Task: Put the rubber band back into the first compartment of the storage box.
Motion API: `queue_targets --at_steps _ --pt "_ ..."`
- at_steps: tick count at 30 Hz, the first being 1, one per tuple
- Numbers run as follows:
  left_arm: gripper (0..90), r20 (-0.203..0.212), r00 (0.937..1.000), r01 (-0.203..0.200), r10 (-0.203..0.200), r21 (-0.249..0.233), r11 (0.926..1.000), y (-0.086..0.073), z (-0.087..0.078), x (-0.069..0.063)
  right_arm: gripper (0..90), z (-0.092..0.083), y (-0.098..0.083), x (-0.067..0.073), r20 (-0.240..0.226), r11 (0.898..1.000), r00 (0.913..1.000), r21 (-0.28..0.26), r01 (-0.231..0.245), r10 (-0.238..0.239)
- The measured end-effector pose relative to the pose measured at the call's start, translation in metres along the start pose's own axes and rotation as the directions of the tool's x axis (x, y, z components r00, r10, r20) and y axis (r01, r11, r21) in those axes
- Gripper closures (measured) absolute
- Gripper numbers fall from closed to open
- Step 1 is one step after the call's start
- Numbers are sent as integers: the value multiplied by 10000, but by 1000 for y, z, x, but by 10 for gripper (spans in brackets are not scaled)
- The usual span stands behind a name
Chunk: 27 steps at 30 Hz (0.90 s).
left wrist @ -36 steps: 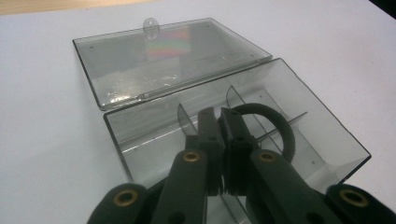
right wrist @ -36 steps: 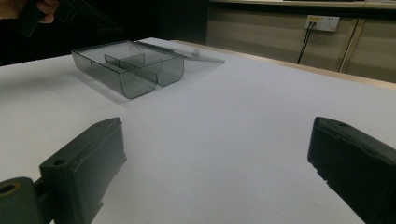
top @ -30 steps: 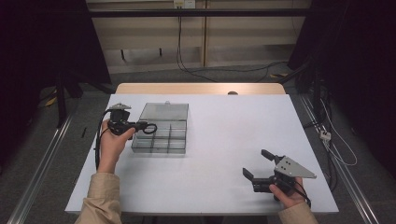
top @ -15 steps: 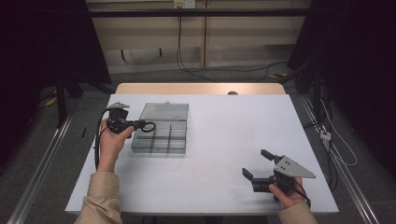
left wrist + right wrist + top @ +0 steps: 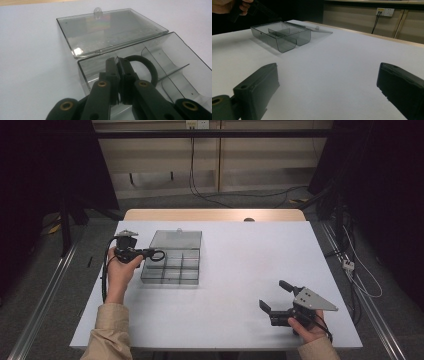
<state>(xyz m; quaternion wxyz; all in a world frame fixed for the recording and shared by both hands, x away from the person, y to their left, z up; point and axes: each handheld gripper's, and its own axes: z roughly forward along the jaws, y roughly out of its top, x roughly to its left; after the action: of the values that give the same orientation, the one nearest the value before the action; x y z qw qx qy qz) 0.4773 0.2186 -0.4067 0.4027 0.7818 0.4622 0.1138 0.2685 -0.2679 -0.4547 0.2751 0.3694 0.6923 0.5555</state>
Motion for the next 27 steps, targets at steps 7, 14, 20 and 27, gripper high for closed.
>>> queue_targets --at_steps 7,14,20,27 --pt "876 -30 9999 114 -114 -120 9999 -1 2 2 37 0 0 0 -6 10000 10000 13 3 -3" --pt "874 -75 10000 55 -55 -65 10000 -1 4 3 37 0 0 0 -9 10000 10000 0 -6 6" --pt "871 -156 9999 47 -47 11 10000 -1 4 4 37 0 0 0 -30 10000 10000 -4 -23 23" --pt "870 -227 9997 2 -1 5 10000 -1 5 4 37 0 0 1 -60 10000 10000 -5 4 -4"
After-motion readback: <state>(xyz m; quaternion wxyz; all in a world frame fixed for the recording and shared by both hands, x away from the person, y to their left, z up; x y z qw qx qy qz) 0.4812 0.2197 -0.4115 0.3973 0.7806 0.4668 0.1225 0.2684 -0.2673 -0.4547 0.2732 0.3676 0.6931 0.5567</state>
